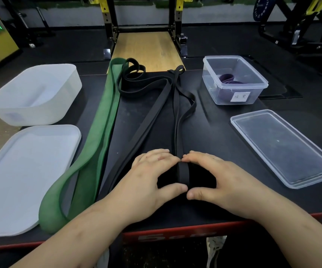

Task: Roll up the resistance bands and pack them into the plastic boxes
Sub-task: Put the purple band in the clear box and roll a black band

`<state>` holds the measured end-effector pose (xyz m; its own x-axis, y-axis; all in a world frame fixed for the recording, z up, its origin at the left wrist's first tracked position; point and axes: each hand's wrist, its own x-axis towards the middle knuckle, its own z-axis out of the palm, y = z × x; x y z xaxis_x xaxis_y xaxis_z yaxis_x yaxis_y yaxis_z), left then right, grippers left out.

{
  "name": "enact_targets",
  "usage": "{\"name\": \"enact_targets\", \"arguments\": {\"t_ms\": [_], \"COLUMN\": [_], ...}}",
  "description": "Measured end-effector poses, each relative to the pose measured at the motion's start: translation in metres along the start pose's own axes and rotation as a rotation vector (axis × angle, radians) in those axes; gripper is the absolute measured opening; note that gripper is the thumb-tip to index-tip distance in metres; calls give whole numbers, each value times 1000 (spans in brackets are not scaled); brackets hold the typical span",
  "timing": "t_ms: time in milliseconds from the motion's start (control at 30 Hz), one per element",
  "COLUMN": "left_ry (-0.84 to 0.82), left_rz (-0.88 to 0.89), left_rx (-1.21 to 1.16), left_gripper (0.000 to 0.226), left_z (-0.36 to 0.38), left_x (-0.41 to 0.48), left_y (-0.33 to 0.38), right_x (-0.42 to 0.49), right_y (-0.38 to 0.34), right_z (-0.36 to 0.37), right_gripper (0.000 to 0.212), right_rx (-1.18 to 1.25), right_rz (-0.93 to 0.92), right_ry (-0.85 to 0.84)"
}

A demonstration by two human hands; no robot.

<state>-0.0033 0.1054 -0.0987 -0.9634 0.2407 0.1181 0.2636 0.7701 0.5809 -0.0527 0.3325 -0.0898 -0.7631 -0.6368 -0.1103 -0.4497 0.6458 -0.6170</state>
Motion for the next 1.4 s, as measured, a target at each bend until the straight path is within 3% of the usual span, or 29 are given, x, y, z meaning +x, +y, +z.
{"name": "enact_targets", "arguments": {"t_ms": [233,367,467,733,900,1067,1267,1400], "left_ry": [3,-25,-51,-70,-28,-38,-40,-37], "left_rz": [16,22,30,-33,-12,1,-15,-27], "left_rx": [-26,-36,-3,-19,-10,-38,-34,-38], "left_gripper": [67,61,70,66,61,59,60,62], "left_z": [0,-1,0,-1,1,0,0,1], "left_x": [-1,-3,-5,-5,-1,0,2,3], "left_y": [-1,1,2,9,6,4,0,-1], "right_x": [-2,-5,-5,3,5,1,-3,-2], "right_y": [-3,0,6,7,7,3,3,4], "right_z": [3,2,2,4,5,0,-3,2], "right_gripper": [57,63,60,41,57,45,66,66], "right_rx": [-22,-6,52,93,55,31,34,30], "right_rz": [-33,-93,-85,-85,-73,-32,-17,11], "right_ry": [55,63,58,116,121,96,70,91]}}
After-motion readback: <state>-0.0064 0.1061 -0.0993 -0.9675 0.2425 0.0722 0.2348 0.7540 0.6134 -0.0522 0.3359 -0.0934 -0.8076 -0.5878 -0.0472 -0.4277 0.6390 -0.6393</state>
